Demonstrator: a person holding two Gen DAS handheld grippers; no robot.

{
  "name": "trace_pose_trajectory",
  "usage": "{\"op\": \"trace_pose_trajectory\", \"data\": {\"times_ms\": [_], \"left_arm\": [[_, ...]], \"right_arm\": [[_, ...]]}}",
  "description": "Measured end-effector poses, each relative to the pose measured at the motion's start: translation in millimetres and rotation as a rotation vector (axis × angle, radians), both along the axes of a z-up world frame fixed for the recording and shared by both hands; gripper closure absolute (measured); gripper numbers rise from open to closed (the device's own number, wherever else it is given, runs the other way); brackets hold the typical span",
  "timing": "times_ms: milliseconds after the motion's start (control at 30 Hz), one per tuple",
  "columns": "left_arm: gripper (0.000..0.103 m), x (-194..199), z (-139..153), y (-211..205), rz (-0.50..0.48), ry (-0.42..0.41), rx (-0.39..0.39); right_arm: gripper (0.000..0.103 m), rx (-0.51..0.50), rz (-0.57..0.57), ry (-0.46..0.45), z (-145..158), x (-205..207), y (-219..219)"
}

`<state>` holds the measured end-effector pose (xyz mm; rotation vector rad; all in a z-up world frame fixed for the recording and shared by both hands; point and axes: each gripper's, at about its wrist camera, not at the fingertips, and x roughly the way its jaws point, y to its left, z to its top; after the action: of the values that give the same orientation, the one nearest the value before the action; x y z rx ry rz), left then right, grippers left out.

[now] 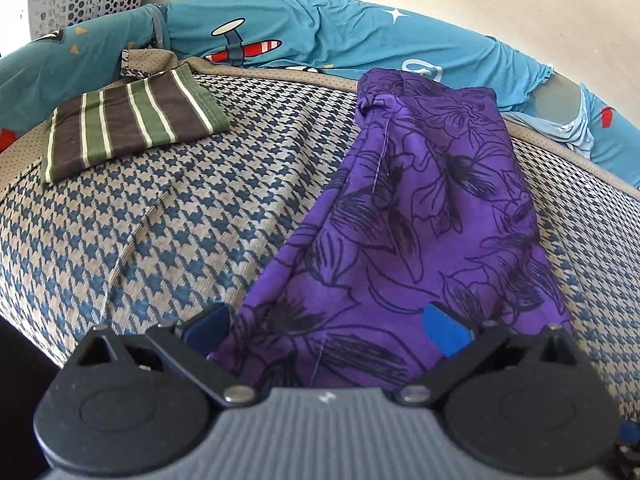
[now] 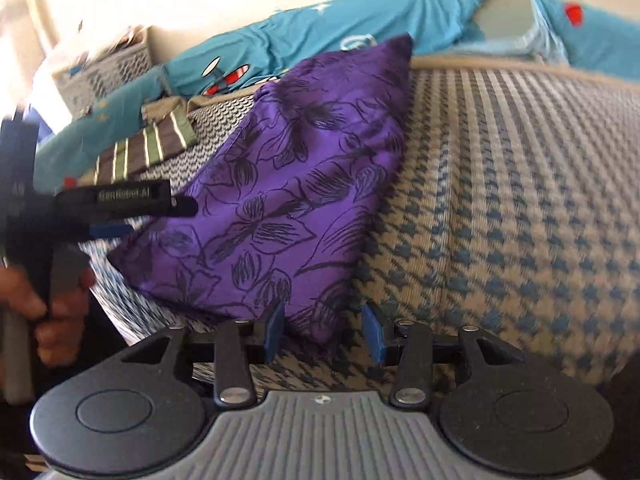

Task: Fold clothes

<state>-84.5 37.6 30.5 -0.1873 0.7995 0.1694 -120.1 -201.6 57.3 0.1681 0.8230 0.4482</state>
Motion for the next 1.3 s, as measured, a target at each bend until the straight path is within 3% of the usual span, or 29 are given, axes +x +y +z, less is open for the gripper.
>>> {"op": "trace_pose_trajectory", "data": {"times_ms": [200, 267, 467, 600, 833, 1067, 1300], "left_arm": [[0.000, 3.0, -4.7, -4.5, -0.014, 0.019, 0.006], [0.000, 4.2, -6.0, -5.0, -0.014, 0.023, 0.005], [0.000, 4.7, -7.2, -3.9, -0.006, 0.024, 0.002], [0.000, 4.0, -8.7, -2.9, 0.000, 0.030, 0.003], [0.000, 5.2, -15.7, -6.1, -0.006, 0.072, 0.023], [0.000, 3.0, -20.9, 13.8, 0.110, 0.112, 0.010], [0.000, -5.6, -13.9, 27.1, 0.141, 0.059, -0.022]], "right_arm": [[0.062, 0.140, -0.067, 0.079, -9.6, 10.3, -9.0], [0.075, 0.161, -0.087, 0.104, -14.9, 14.1, -7.8], [0.092, 0.139, -0.077, 0.065, -12.2, 10.5, -4.9], [0.093, 0.087, -0.023, 0.005, 0.7, -3.8, -4.4], [0.094, 0.085, -0.023, 0.032, 1.6, -12.5, -10.0], [0.089, 0.033, -0.056, 0.092, -7.2, -7.1, -7.7], [0.088, 0.052, -0.094, -0.039, 9.2, -15.4, -13.7]]}}
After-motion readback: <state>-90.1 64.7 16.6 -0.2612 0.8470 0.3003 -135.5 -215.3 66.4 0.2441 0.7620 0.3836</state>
